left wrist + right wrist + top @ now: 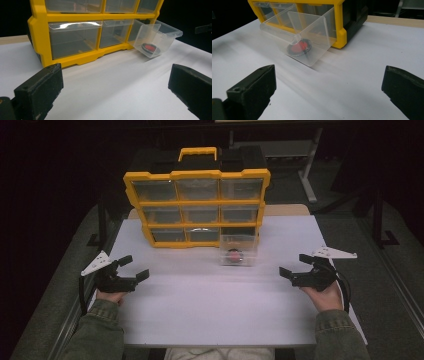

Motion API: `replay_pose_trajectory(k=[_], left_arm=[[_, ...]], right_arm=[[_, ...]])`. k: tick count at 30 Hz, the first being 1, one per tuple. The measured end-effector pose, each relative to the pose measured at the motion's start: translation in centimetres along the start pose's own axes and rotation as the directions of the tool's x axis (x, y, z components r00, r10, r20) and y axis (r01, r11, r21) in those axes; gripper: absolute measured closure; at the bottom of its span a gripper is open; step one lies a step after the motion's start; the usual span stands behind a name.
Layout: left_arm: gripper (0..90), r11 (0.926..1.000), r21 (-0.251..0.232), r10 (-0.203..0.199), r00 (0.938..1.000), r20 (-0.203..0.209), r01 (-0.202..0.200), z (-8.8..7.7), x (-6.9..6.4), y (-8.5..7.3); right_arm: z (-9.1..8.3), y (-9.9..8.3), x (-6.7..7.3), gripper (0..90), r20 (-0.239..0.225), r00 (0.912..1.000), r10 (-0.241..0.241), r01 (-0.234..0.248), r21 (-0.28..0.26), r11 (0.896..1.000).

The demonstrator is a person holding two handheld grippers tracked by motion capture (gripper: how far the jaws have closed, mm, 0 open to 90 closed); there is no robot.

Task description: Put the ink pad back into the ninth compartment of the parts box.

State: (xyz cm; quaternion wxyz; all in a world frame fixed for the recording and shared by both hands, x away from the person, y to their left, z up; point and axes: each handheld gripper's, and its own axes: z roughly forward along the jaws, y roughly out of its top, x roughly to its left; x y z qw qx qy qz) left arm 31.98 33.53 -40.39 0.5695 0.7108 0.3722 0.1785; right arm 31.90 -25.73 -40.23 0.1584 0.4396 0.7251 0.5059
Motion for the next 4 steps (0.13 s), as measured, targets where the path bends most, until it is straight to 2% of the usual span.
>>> replay_pose_trajectory(k=[4], left_arm=[[0.0, 1.0000, 0.000, 0.002, 1.0000, 0.001, -0.002, -0.01, -0.04, 0.02]], right_arm=[[0.06, -0.33, -0.08, 0.0, 0.001, 1.0000, -0.002, 0.002, 0.015, 1.000]])
